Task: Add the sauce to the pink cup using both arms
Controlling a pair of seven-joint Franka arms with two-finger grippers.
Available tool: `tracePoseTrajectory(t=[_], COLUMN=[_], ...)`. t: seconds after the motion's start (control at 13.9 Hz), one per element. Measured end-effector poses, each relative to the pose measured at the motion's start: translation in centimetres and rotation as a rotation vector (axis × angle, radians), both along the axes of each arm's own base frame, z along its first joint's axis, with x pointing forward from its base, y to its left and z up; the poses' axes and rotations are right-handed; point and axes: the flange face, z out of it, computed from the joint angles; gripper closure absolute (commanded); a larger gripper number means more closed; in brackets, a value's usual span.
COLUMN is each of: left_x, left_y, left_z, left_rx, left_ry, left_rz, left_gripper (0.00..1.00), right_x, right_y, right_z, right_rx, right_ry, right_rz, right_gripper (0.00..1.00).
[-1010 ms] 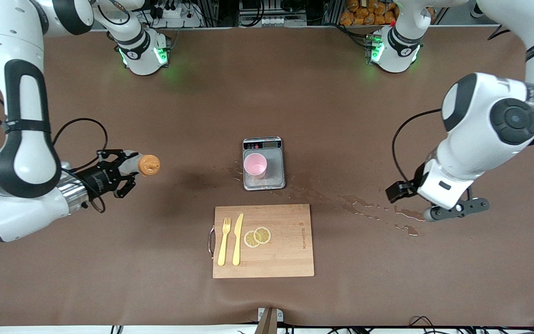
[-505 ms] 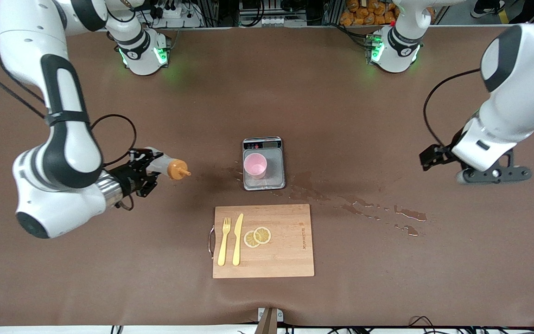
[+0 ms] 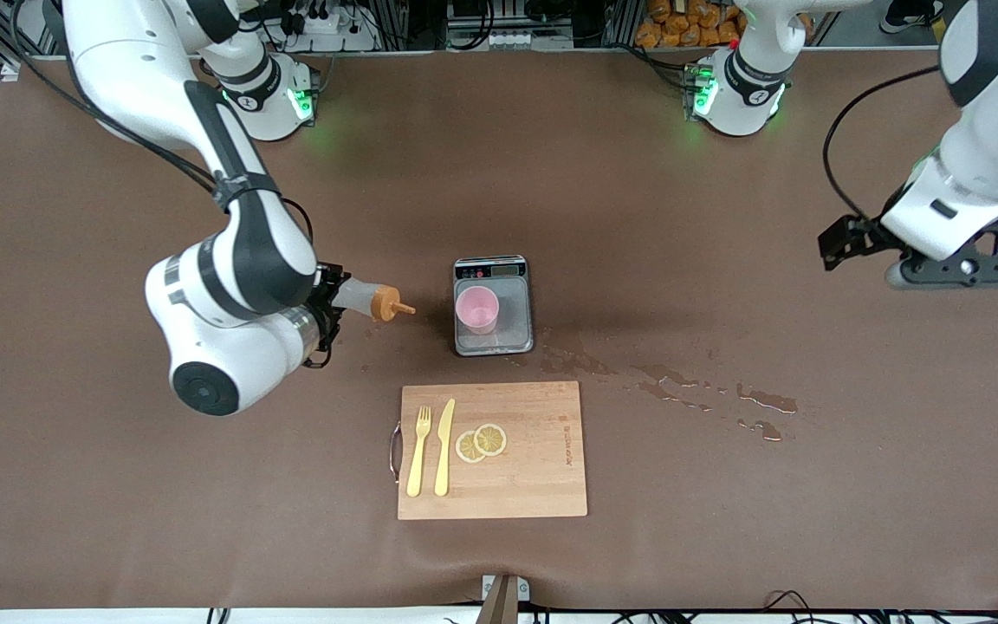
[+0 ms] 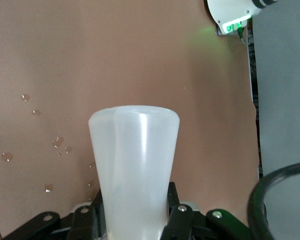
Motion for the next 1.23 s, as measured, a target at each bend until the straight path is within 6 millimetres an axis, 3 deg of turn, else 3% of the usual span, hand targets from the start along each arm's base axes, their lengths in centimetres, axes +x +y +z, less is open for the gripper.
tracePoseTrajectory(t=[0.29,0.51,0.87,0.94,1.01,1.23], left_x=[-2.2,-2.8,-3.0,-2.9,-2.9,-2.9], left_y=[0.8,0.5,0.2,0.3,0.3,0.7], left_z=[4.3,6.2,6.5,6.4,6.5,7.1], left_rx=[-0.030,-0.090,-0.104,-0.103,-0.100,-0.089], left_ry=[0.016,0.034,0.046,0.047,0.046,0.034], left_rz=[-0.013,-0.005,0.038,0.038,0.035,-0.060], left_gripper=[0.00,0.00,0.00,0.00,0.00,0.00], right_x=[-1.1,-1.7,-3.3,-3.4,-3.4,-3.4], right_y=[2.0,2.7,4.7,4.8,4.9,4.8], right_z=[-0.9,-1.3,-3.2,-3.3,-3.3,-3.3], right_rx=[-0.100,-0.164,-0.264,-0.267,-0.268,-0.271], right_ry=[-0.016,-0.020,0.008,0.008,0.008,0.008], right_rz=[0.046,0.069,0.100,0.100,0.100,0.098], right_gripper=[0.52,0.52,0.54,0.56,0.65,0.68])
